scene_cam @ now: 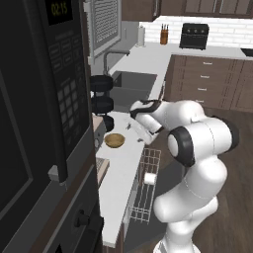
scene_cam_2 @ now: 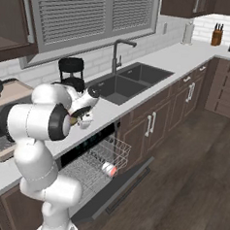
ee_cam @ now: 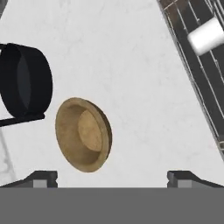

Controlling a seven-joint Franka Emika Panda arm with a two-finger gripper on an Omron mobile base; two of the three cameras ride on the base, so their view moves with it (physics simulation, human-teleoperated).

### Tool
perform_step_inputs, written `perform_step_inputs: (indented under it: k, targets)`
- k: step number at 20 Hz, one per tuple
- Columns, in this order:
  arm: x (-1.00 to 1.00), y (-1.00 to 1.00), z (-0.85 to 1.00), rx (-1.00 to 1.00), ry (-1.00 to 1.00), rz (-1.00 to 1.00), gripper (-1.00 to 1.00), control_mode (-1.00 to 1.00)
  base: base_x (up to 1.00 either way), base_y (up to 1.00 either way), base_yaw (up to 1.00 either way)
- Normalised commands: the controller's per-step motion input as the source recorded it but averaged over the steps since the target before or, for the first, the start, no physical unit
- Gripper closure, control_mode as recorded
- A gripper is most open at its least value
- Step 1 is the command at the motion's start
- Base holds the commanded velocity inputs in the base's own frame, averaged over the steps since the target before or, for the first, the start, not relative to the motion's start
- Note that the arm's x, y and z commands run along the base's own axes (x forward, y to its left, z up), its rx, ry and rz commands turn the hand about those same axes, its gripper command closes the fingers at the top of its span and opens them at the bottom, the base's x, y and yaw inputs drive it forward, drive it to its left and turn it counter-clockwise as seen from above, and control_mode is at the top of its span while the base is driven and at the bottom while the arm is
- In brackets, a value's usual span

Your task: Pick up the cup and bowl from the counter, place them in the dishwasher, and close the dishwasher door.

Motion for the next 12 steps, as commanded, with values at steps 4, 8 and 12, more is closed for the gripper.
perform_step_inputs:
  k: [4,8,12]
  targets:
    - [0.27,0.14,-0.39,-0.25,0.0,0.0,-1.0,-1.0,0.0,0.0,0.0]
    - [0.29,0.02,-0.33,-0.07,0.0,0.0,-1.0,-1.0,0.0,0.0,0.0]
    - [0.42,0.13,-0.27,-0.01,0.0,0.0,-1.0,-1.0,0.0,0.0,0.0]
